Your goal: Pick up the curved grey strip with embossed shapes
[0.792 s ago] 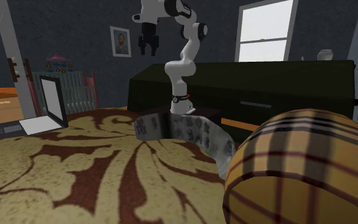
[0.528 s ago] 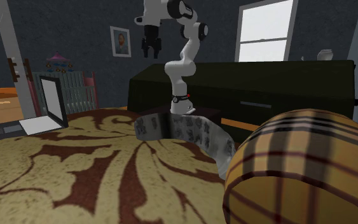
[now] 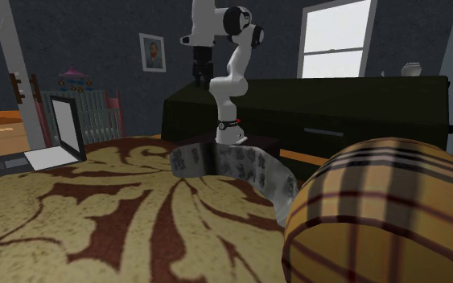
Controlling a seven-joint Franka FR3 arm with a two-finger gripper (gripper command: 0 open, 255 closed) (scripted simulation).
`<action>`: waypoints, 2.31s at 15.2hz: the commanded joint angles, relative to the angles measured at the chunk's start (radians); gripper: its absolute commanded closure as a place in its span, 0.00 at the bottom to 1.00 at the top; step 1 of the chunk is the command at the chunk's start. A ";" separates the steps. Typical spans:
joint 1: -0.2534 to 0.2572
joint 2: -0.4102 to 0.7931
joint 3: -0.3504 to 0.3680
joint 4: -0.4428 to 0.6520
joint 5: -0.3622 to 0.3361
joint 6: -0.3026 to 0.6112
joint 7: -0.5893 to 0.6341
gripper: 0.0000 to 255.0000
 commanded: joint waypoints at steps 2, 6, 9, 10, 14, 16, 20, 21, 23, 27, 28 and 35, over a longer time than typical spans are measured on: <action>-0.012 0.080 0.079 0.008 0.040 0.060 0.148 0.00; -0.041 0.218 0.180 0.048 0.064 0.145 0.339 0.00; -0.070 0.339 0.252 0.095 0.054 0.208 0.489 0.00; -0.081 0.383 0.275 0.113 0.045 0.228 0.541 0.00; -0.117 0.576 0.350 0.201 -0.031 0.300 0.763 0.00; -0.121 0.680 0.370 0.253 -0.090 0.329 0.881 0.00; -0.086 0.887 0.357 0.375 -0.214 0.363 1.103 0.00; -0.075 0.915 0.349 0.394 -0.228 0.366 1.131 0.00; -0.068 0.935 0.340 0.387 -0.243 0.389 1.141 0.00; -0.055 0.976 0.326 0.375 -0.276 0.433 1.162 0.00; -0.052 0.987 0.322 0.373 -0.285 0.444 1.167 0.00; -0.050 0.990 0.321 0.369 -0.287 0.451 1.171 1.00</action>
